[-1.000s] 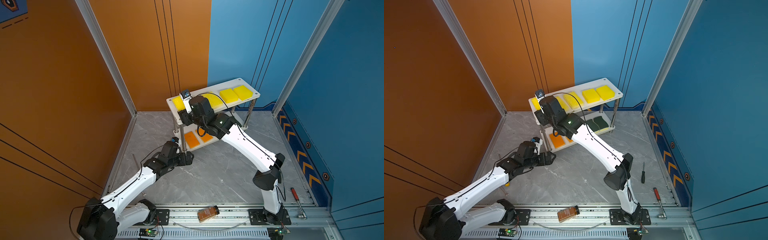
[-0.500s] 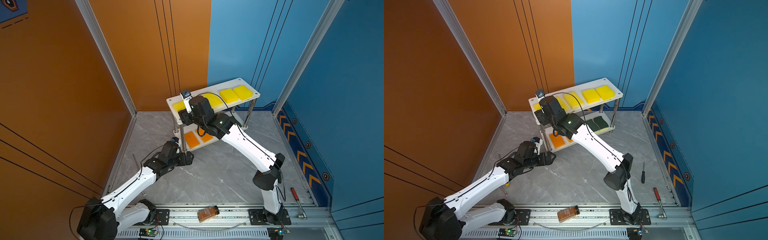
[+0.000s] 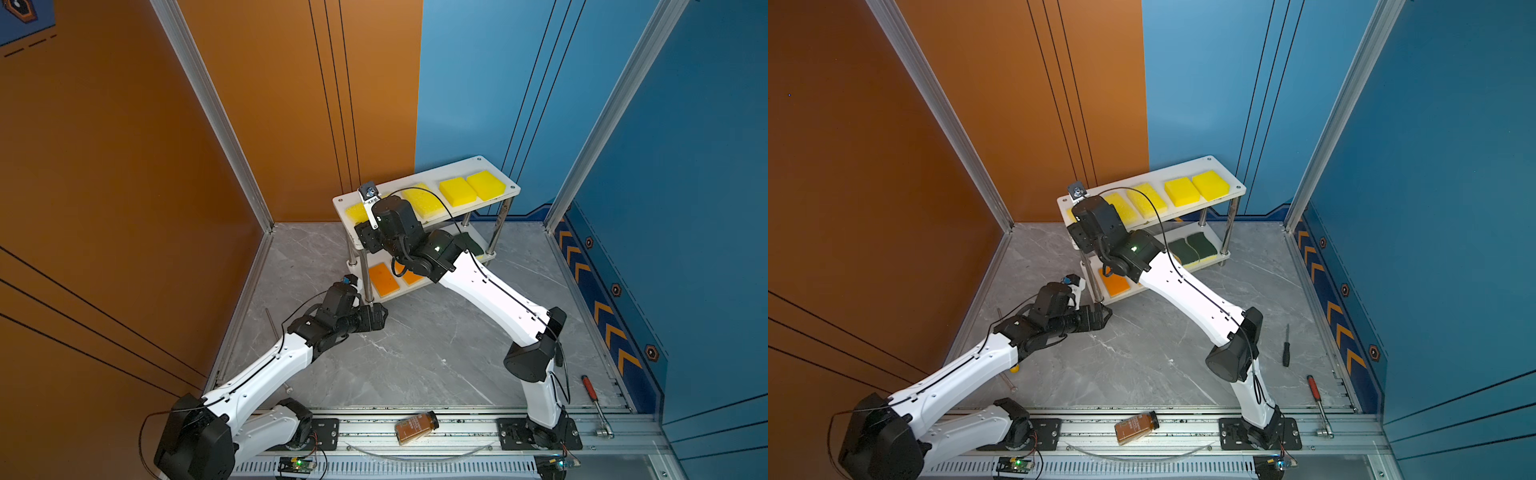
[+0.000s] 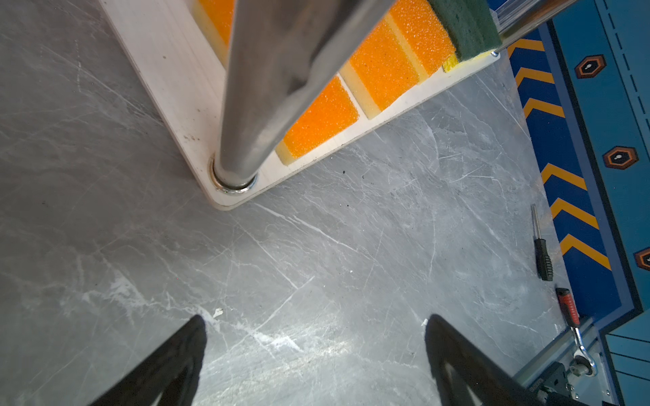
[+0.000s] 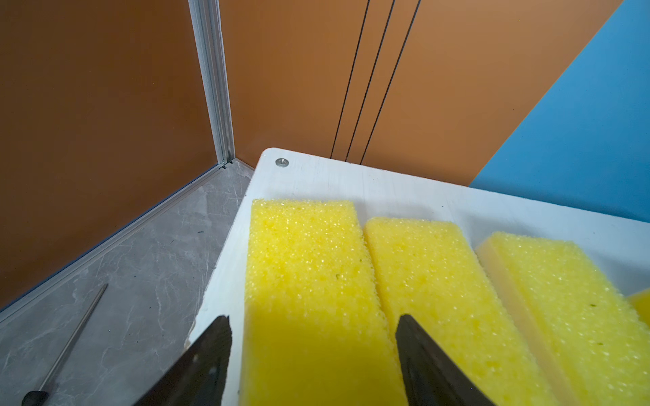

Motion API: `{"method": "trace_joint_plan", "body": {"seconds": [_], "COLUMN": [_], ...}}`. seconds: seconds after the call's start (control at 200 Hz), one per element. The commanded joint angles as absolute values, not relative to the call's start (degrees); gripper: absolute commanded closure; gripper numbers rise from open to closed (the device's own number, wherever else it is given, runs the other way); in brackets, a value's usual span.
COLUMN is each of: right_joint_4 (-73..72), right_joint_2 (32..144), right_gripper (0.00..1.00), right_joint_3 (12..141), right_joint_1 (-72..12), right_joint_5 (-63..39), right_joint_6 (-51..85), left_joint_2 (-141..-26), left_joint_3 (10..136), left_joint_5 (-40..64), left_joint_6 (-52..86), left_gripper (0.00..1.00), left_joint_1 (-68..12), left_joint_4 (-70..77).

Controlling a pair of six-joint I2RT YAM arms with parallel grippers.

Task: Arrange cleaning sponges on a shelf
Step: Place the cleaning sponge at the shelf.

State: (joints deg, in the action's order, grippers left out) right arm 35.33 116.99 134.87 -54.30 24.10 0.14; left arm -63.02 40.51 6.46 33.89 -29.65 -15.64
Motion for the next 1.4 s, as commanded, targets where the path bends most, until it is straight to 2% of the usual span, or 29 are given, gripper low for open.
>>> {"method": "trace_joint_plan", "body": {"seconds": [0.0,0.866,0.966,1.097,1.392], "right_joint_4": [35.1,35.5,35.4,35.6,37.5], "right_joint_2": [117.7,117.9,117.5,116.4,112.5], "right_gripper": [0.28,0.35,0.27,0.23,0.21], "right_joint_3": [136.2,136.2,136.2,136.2,136.2], "right_joint_1": [-54.6,-55.1,-55.2,-55.2,-55.0], "right_joint_5": [26.2,27.1,26.7,25.3,21.2], "right_joint_6": [-0.9,-1.1,-1.1,-0.7,0.4], "left_joint_2": [-62.7,-62.3,-62.3,-62.1,-60.8], "left_joint_3": [39.6,39.4,39.4,39.5,39.7], "left_joint_5": [6.8,6.5,6.5,6.5,6.0], "left_joint_6": [33.7,33.9,33.8,33.8,33.5], "left_gripper": [0.02,0.02,0.02,0.02,0.02], "left_joint_1": [-29.0,-29.1,-29.0,-29.1,-29.0], "left_joint_4": [-15.0,-15.1,-15.1,-15.1,-15.8]}}
